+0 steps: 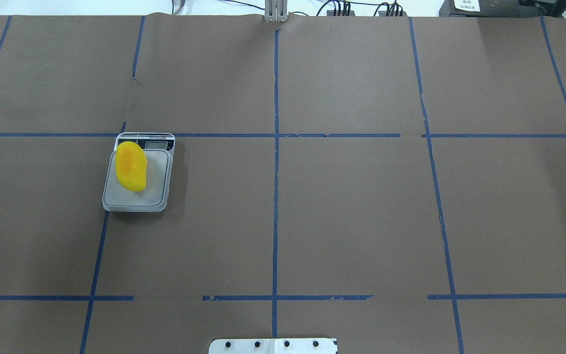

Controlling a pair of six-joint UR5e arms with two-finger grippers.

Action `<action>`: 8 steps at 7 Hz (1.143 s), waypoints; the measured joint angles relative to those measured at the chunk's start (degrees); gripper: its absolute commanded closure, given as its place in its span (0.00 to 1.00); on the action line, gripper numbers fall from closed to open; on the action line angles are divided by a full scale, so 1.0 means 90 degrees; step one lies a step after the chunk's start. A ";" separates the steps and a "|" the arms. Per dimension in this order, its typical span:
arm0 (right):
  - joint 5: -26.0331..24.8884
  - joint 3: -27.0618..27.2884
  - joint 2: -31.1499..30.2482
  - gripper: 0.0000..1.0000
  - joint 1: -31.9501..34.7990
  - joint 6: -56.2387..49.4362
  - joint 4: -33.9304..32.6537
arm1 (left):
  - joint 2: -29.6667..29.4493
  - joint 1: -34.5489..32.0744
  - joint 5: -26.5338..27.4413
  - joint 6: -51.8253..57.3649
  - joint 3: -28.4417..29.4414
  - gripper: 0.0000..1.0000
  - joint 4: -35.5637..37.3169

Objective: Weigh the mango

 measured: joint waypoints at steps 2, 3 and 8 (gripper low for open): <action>0.0000 0.0000 0.0001 0.00 0.0000 0.0000 0.0000 | 0.0196 -0.0096 -0.0063 -0.0011 0.0045 0.00 -0.0073; 0.0000 0.0000 0.0003 0.00 0.0000 0.0000 0.0000 | 0.0194 -0.0099 -0.0059 -0.0026 0.0143 0.00 -0.0100; 0.0000 0.0000 0.0003 0.00 0.0000 0.0000 0.0000 | -0.0139 -0.0082 -0.0037 -0.0015 0.0715 0.00 -0.0171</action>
